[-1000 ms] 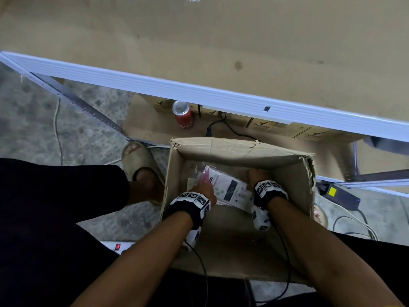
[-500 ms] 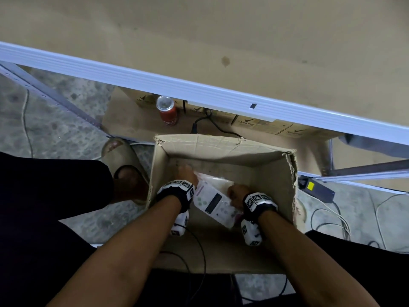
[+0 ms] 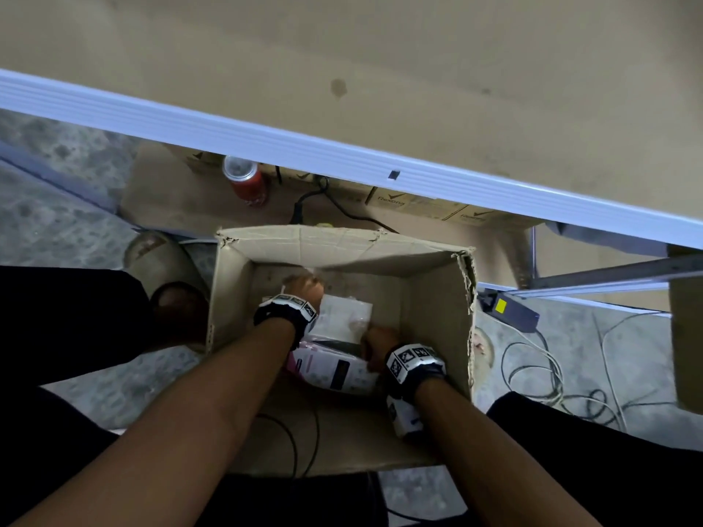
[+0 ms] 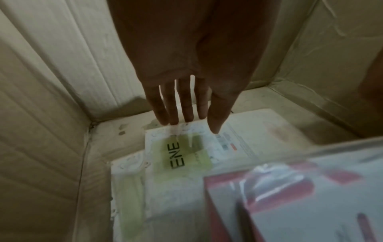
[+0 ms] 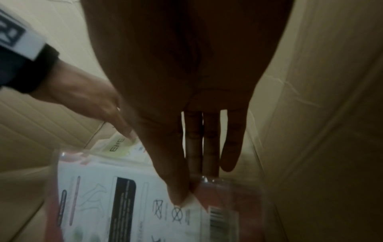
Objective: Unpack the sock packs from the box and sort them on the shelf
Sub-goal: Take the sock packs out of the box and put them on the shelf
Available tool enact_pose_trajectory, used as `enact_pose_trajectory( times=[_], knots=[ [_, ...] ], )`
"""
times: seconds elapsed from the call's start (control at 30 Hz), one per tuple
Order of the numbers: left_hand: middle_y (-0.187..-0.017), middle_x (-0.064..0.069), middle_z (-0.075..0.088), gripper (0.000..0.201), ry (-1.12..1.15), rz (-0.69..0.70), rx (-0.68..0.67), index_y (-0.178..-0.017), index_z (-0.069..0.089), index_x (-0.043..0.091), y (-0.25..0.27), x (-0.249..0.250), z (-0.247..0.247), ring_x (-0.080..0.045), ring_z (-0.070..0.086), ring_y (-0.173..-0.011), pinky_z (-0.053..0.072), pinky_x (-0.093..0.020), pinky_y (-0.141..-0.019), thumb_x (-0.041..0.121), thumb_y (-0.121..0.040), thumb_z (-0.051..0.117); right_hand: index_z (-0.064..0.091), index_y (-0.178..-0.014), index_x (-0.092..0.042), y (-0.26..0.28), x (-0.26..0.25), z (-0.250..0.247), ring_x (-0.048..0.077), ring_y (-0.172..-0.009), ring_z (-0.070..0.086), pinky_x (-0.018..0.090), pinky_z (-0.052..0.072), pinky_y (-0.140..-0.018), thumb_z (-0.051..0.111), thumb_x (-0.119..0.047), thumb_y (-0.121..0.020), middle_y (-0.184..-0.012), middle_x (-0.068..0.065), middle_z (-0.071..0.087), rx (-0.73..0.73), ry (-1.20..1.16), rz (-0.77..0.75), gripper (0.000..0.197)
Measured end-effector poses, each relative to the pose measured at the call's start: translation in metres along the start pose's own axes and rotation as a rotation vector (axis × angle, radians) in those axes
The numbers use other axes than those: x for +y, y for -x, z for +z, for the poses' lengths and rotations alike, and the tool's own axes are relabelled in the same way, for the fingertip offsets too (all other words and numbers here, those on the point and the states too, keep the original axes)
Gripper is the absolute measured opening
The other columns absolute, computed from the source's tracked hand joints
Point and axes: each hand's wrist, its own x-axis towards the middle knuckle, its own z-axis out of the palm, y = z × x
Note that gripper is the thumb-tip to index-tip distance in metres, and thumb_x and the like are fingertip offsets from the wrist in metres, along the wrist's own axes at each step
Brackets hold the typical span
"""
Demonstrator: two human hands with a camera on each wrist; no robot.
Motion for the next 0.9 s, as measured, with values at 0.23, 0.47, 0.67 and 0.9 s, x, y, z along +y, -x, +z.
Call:
enact_pose_trajectory(
  times=[0.23,0.47,0.67,0.9],
  knots=[
    [-0.134,-0.014,0.060,0.048,-0.239,-0.034,0.051,-0.134,0.053,0.007,0.005,-0.004,0.010,-0.033,0.052,-0.129,0.040,-0.042,-0.109,0.017,-0.089,0.066,0.073,-0.103,-0.008,-0.001,0.001,0.002,0.033,-0.109,0.066,0.040,0.055,-0.093,0.084,-0.013,-0.072,-0.115,0.016,0.070,-0.018,-0.021,0.004,0.033],
    [-0.139,-0.018,0.052,0.047,-0.013,-0.089,-0.014,-0.135,0.049,0.008,0.013,-0.008,0.015,-0.037,0.050,-0.131,0.047,-0.045,-0.102,0.008,-0.091,0.064,0.073,-0.106,-0.006,0.000,0.001,-0.002,0.033,-0.111,0.066,0.040,0.054,-0.095,0.079,-0.008,-0.078,-0.118,0.016,0.069,-0.050,-0.030,0.020,0.029],
    [-0.132,-0.022,0.060,0.039,0.198,-0.038,-0.074,-0.124,0.058,0.002,0.024,-0.006,-0.009,-0.034,0.059,-0.121,0.047,-0.038,-0.098,0.015,-0.090,0.072,0.069,-0.110,-0.006,0.013,-0.006,-0.013,0.033,-0.117,0.061,0.038,0.050,-0.095,0.068,-0.005,-0.087,-0.124,0.015,0.065,0.010,-0.013,-0.005,0.023],
    [-0.114,-0.018,0.068,0.018,0.327,-0.017,0.083,-0.094,0.070,0.011,0.062,0.001,-0.068,-0.034,0.065,-0.109,0.050,-0.034,-0.088,0.015,-0.080,0.081,0.064,-0.120,-0.004,0.054,-0.017,-0.060,0.034,-0.123,0.058,0.036,0.044,-0.099,0.052,-0.004,-0.094,-0.133,0.021,0.059,0.228,-0.025,-0.038,0.028]
  ],
)
